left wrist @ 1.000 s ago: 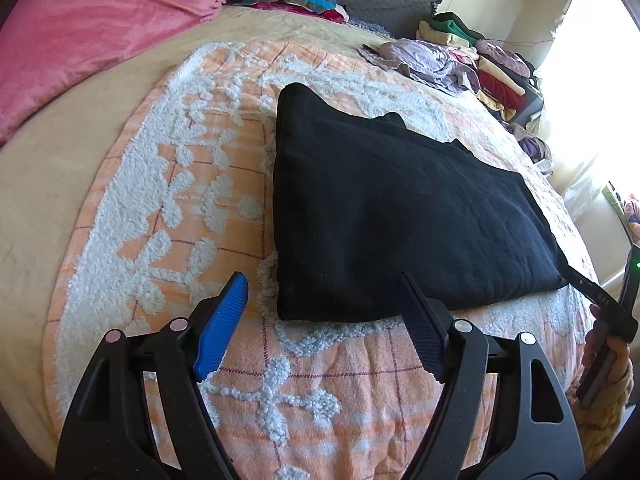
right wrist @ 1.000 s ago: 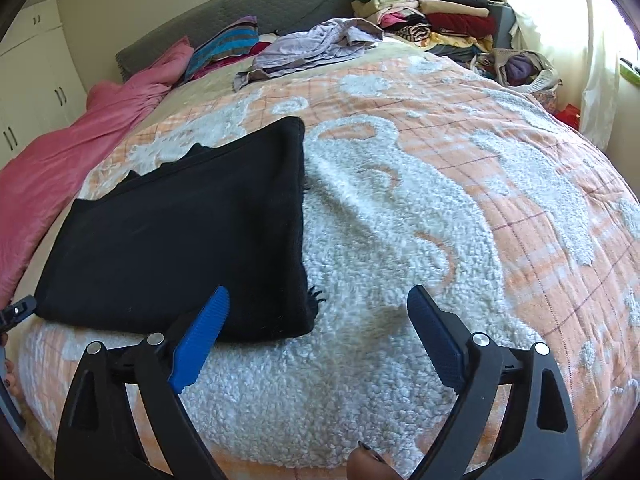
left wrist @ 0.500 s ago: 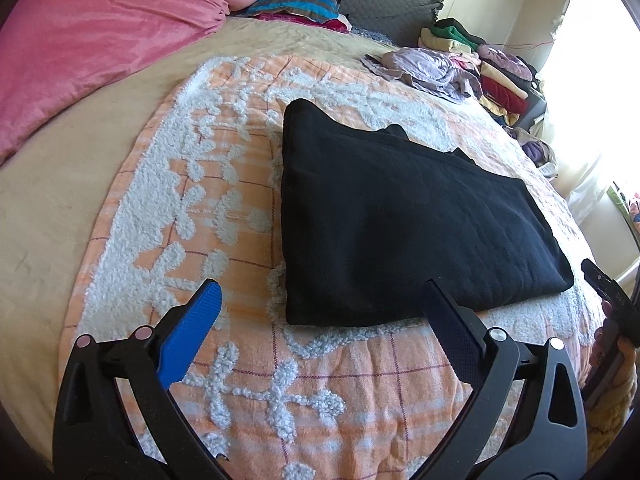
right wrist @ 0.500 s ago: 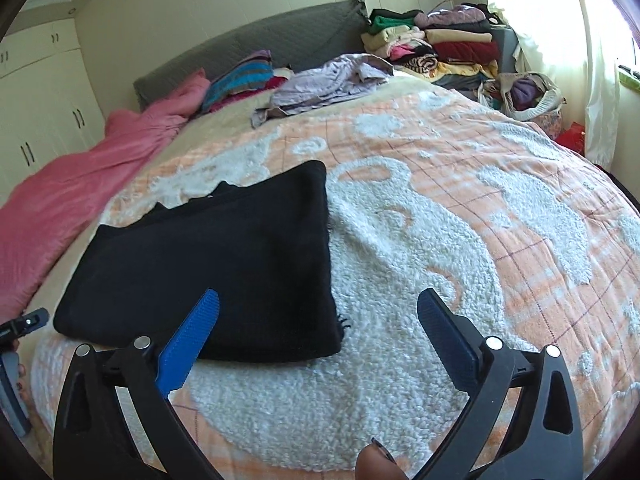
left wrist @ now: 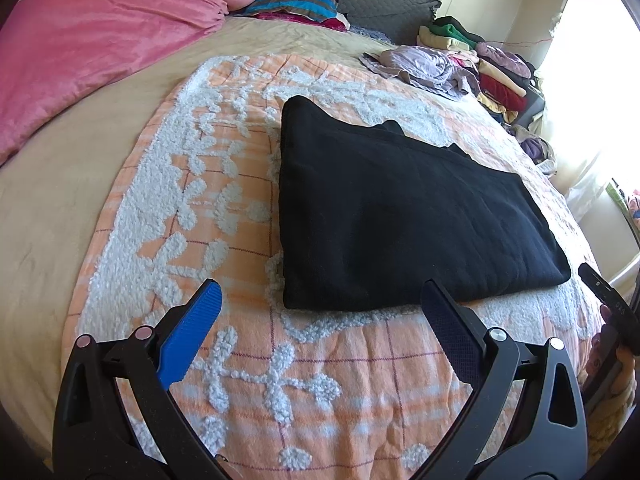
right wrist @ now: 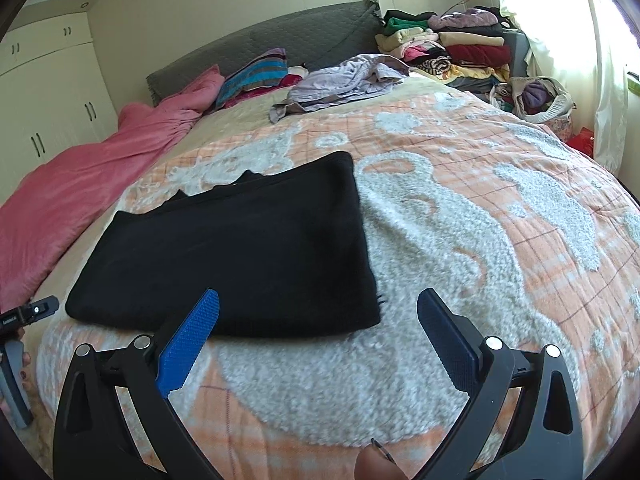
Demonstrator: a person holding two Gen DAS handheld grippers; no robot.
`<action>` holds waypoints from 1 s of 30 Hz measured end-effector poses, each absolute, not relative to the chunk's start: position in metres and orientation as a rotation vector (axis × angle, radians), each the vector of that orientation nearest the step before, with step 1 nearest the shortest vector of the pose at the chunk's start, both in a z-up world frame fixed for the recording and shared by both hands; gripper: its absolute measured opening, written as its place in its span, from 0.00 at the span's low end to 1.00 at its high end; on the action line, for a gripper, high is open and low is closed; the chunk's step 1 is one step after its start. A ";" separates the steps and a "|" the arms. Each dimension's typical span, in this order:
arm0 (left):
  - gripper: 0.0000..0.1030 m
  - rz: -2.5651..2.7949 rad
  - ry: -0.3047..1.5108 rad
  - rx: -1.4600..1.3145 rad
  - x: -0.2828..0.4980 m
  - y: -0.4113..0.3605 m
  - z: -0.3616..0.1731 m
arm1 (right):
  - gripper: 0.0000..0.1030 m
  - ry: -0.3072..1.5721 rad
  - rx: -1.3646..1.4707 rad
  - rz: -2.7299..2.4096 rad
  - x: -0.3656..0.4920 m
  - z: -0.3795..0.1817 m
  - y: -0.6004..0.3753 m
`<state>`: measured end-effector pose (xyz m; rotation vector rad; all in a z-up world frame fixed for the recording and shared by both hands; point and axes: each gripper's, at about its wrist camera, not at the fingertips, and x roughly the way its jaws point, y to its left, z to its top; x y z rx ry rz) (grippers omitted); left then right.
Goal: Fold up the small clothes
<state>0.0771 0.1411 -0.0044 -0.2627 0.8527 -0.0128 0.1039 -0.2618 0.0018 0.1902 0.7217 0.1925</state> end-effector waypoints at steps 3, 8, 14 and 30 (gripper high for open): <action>0.91 -0.016 0.848 -0.258 0.073 0.139 -0.003 | 0.96 0.714 0.185 0.206 0.098 0.004 -0.254; 0.91 -0.018 0.849 -0.258 0.064 0.137 -0.002 | 0.96 0.706 0.170 0.251 0.089 0.009 -0.240; 0.91 -0.002 0.850 -0.261 0.055 0.140 0.000 | 0.96 0.688 0.085 0.288 0.080 0.017 -0.210; 0.91 0.077 0.815 -0.258 0.038 0.170 0.019 | 0.96 0.656 -0.074 0.437 0.063 0.030 -0.126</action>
